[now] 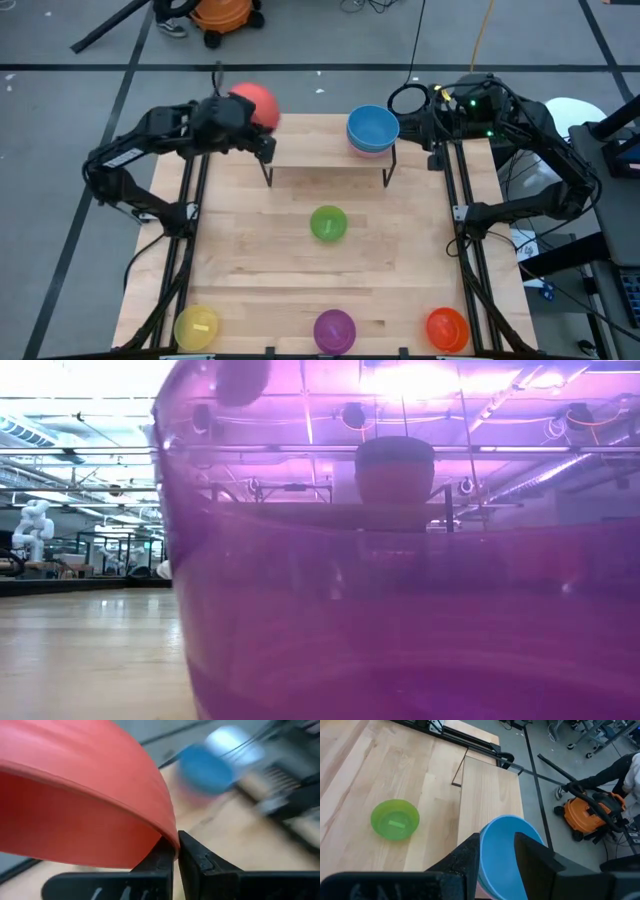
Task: Place and stack bowls onto a shelf
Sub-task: Stack the top orange bowl on top of the blue bowl on the shelf
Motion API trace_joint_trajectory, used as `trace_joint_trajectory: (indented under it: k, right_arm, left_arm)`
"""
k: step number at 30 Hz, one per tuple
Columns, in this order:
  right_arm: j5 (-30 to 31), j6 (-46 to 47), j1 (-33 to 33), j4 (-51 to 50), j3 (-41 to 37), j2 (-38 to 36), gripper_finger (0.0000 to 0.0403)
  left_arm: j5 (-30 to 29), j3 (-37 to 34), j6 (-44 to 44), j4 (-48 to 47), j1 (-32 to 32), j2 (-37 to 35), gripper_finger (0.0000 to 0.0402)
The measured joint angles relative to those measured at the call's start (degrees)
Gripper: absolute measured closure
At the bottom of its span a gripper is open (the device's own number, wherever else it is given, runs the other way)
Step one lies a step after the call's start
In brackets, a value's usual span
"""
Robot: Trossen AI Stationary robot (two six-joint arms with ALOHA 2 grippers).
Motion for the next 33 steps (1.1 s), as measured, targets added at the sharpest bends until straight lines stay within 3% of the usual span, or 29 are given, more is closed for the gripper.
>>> trace_joint_trajectory:
  k: [4,10,16,25,33]
  right_arm:
    - [-0.01,0.02,-0.01,-0.99,0.00,-0.22,0.0287]
    - [-0.19,0.05,0.00,-2.01,0.00,-0.38,0.0287]
    - [-0.30,-0.11,-0.01,-4.57,0.00,-0.40,0.0287]
    - [-0.30,-1.90,0.00,-5.07,0.00,-0.78,0.0287]
    - [-0.25,-2.33,0.01,-5.07,0.00,-0.78,0.0287]
  left_arm:
    - [2.41,0.42,3.78,12.52,-3.24,0.02,0.0391]
    - [6.63,0.42,7.06,22.42,-5.13,2.21,0.0391]
    - [16.12,0.42,10.19,33.53,-5.18,5.71,0.0391]
    - [28.31,0.35,9.52,29.31,-1.10,10.90,0.0391]
    - [26.91,0.35,4.48,12.97,-1.30,12.28,0.0391]
